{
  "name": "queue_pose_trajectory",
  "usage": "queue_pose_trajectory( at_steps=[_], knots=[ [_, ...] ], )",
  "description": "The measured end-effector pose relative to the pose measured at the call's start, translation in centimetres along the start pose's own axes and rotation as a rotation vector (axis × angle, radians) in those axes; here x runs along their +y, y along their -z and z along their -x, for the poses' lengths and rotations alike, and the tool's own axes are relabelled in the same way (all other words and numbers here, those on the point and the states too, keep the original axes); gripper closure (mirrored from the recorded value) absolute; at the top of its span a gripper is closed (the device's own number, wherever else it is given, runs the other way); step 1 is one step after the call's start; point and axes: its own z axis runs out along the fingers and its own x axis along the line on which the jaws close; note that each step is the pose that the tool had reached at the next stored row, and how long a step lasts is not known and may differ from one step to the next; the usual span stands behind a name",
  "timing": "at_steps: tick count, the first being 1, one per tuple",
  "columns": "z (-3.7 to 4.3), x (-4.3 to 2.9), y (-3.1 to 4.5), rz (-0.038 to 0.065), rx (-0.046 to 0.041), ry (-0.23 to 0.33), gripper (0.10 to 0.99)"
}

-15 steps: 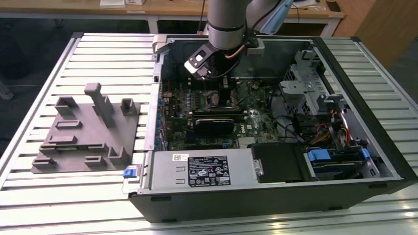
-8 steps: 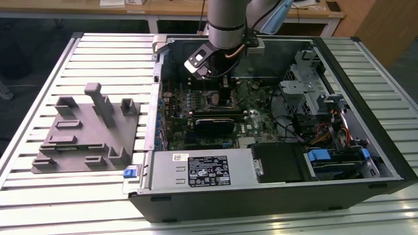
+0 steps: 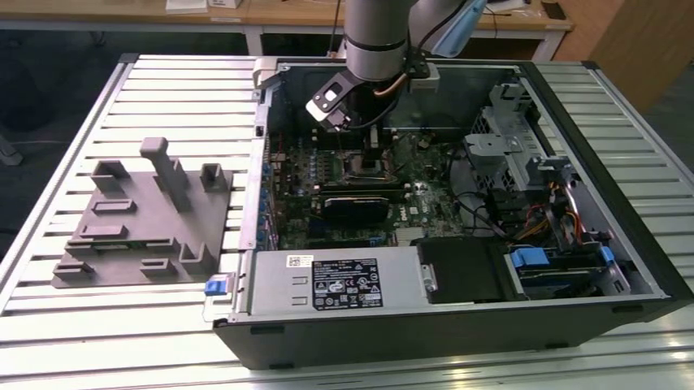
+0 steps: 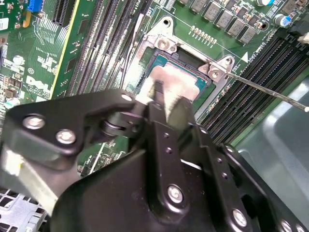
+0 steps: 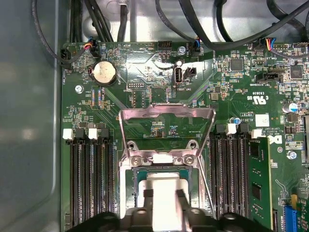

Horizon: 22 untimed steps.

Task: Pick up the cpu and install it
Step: 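Place the cpu into insertion slot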

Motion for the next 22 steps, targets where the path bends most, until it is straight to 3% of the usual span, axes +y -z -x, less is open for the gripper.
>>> queue_pose_trajectory(
  at_steps=[5, 10, 13, 22],
  knots=[
    [0.00, 0.00, 0.01, 0.000, 0.0000, 0.000, 0.965],
    [0.01, 0.00, 0.02, 0.000, 0.0017, 0.000, 0.980],
    [0.01, 0.00, -0.06, -0.001, 0.0216, -0.001, 0.980],
    [0.01, -0.02, -0.36, -0.001, 0.0221, -0.001, 0.980]
  ],
)
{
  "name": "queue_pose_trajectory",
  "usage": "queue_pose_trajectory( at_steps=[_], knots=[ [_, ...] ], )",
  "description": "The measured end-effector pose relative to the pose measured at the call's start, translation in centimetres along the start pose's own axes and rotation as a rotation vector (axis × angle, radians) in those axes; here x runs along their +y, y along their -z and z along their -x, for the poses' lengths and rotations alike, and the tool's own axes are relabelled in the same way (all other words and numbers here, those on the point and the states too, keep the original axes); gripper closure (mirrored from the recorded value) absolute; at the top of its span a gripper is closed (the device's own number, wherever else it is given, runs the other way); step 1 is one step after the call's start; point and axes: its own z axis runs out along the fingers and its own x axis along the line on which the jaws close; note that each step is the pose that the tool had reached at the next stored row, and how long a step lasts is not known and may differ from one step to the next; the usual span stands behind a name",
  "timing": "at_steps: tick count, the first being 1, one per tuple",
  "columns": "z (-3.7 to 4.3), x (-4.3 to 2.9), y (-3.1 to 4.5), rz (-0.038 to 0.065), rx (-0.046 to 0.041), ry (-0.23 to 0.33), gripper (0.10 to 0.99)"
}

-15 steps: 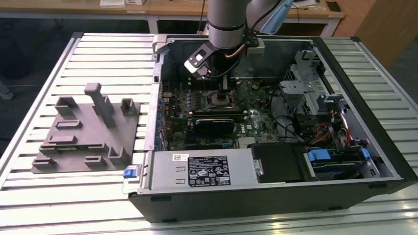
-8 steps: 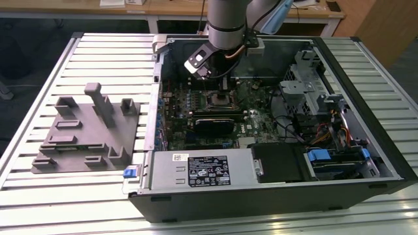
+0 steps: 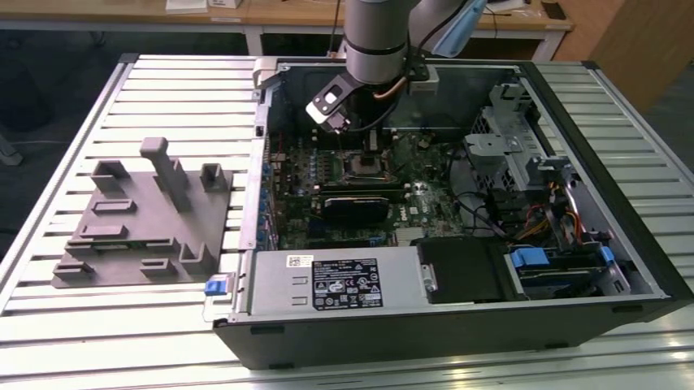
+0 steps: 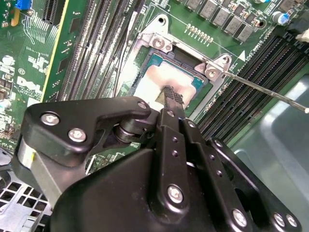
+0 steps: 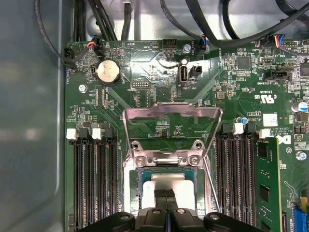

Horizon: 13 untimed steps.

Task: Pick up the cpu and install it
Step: 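Place the cpu into insertion slot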

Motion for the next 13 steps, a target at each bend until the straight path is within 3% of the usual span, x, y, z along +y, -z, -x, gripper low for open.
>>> queue_pose_trajectory(
  at_steps=[13],
  knots=[
    [0.00, -0.01, -0.29, 0.000, 0.0003, 0.000, 0.980]
  ],
)
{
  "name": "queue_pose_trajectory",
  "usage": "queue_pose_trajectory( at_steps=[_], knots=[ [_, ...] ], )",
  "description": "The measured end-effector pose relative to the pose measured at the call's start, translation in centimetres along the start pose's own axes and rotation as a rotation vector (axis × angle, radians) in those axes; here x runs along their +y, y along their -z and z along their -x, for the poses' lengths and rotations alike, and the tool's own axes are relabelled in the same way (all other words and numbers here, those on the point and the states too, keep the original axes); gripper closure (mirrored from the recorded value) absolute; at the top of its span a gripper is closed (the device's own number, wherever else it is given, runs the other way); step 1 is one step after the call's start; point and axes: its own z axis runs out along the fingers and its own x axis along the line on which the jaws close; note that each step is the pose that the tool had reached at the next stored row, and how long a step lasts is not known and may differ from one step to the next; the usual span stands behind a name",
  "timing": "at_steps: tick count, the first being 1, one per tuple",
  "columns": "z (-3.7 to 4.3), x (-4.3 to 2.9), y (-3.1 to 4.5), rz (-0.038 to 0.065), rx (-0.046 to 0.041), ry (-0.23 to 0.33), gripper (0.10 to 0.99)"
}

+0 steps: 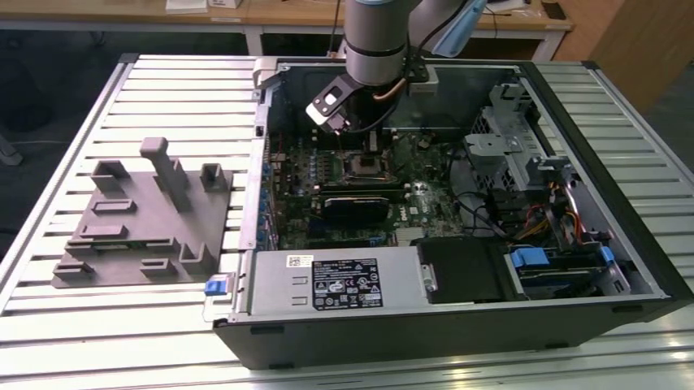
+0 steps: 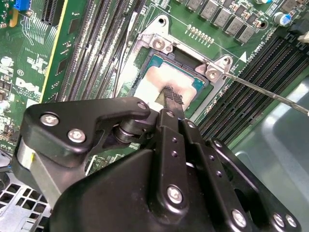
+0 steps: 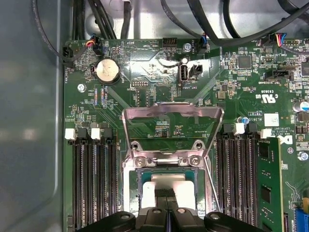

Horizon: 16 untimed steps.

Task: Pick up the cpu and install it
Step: 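Place the cpu into insertion slot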

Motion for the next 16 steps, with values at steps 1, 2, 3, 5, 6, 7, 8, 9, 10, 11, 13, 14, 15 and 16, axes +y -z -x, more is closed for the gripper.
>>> queue_pose_trajectory(
  at_steps=[1, 2, 3, 5, 6, 7, 8, 9, 10, 11, 13, 14, 15, 16],
  knots=[
    [-0.01, 0.01, 0.04, 0.000, 0.0005, 0.000, 0.980],
    [-0.02, 0.02, 0.12, 0.001, 0.0015, 0.000, 0.980],
    [-0.02, 0.03, 0.28, 0.001, 0.0011, 0.000, 0.980],
    [0.00, 0.03, 0.66, 0.000, 0.0002, 0.000, 0.980],
    [0.00, 0.04, 0.86, 0.000, 0.0002, 0.000, 0.980],
    [0.00, 0.05, 1.08, 0.000, 0.0001, 0.000, 0.980],
    [0.00, 0.06, 1.32, 0.000, 0.0001, 0.000, 0.980],
    [0.00, 0.08, 1.57, 0.000, 0.0000, 0.000, 0.980],
    [0.00, 0.09, 1.83, 0.000, 0.0002, 0.000, 0.980],
    [0.00, 0.10, 2.12, 0.000, 0.0000, 0.000, 0.980],
    [0.00, 0.13, 2.75, 0.000, 0.0001, 0.000, 0.980],
    [0.00, 0.15, 3.05, 0.000, 0.0001, 0.000, 0.980],
    [0.00, 0.16, 3.37, 0.000, 0.0001, 0.000, 0.980],
    [0.00, 0.18, 3.69, 0.000, -0.0001, 0.000, 0.980]
  ],
)
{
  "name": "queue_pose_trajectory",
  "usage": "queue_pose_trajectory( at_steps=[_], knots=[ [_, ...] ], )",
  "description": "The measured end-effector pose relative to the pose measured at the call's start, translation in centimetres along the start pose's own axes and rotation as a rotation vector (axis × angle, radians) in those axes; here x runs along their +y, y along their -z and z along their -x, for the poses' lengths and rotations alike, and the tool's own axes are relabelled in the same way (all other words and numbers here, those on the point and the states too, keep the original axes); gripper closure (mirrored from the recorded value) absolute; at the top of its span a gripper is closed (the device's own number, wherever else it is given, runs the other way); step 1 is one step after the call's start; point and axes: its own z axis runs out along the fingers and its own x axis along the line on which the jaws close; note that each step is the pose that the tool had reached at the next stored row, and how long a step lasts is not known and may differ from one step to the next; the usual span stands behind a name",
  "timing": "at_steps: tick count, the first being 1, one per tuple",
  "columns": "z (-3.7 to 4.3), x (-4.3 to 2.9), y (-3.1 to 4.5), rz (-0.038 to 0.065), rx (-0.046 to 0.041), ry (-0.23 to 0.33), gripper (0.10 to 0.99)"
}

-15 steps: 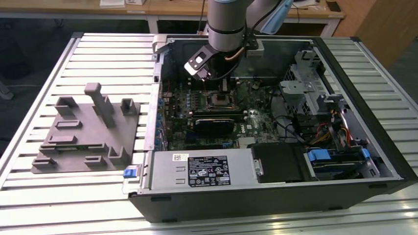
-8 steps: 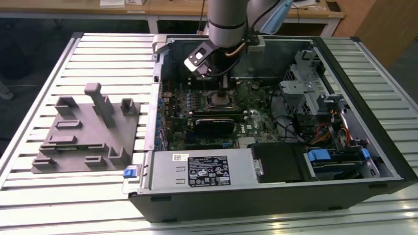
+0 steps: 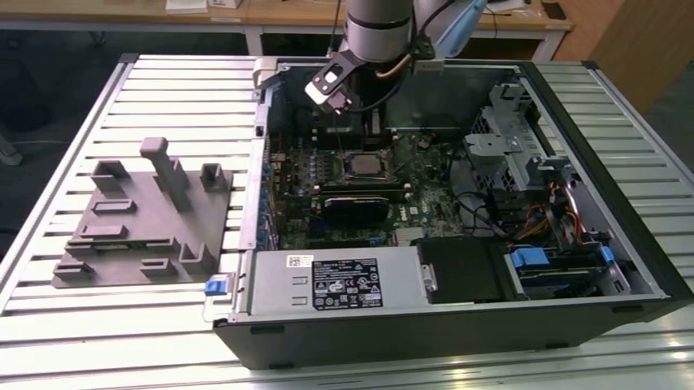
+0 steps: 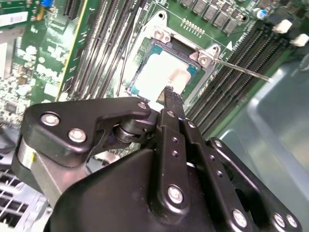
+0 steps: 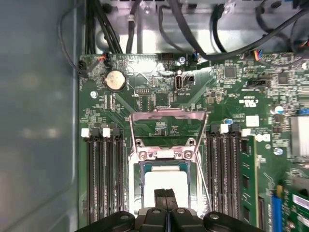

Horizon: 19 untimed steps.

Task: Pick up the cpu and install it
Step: 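Place the cpu into insertion slot, then close the cpu cover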

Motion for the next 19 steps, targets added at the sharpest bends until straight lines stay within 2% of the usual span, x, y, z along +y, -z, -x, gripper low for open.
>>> queue_pose_trajectory(
  at_steps=[5, 19],
  knots=[
    [0.00, 0.06, 1.24, 0.000, 0.0001, 0.000, 0.980],
    [0.00, 0.07, 1.35, 0.000, 0.0001, 0.000, 0.980]
  ],
)
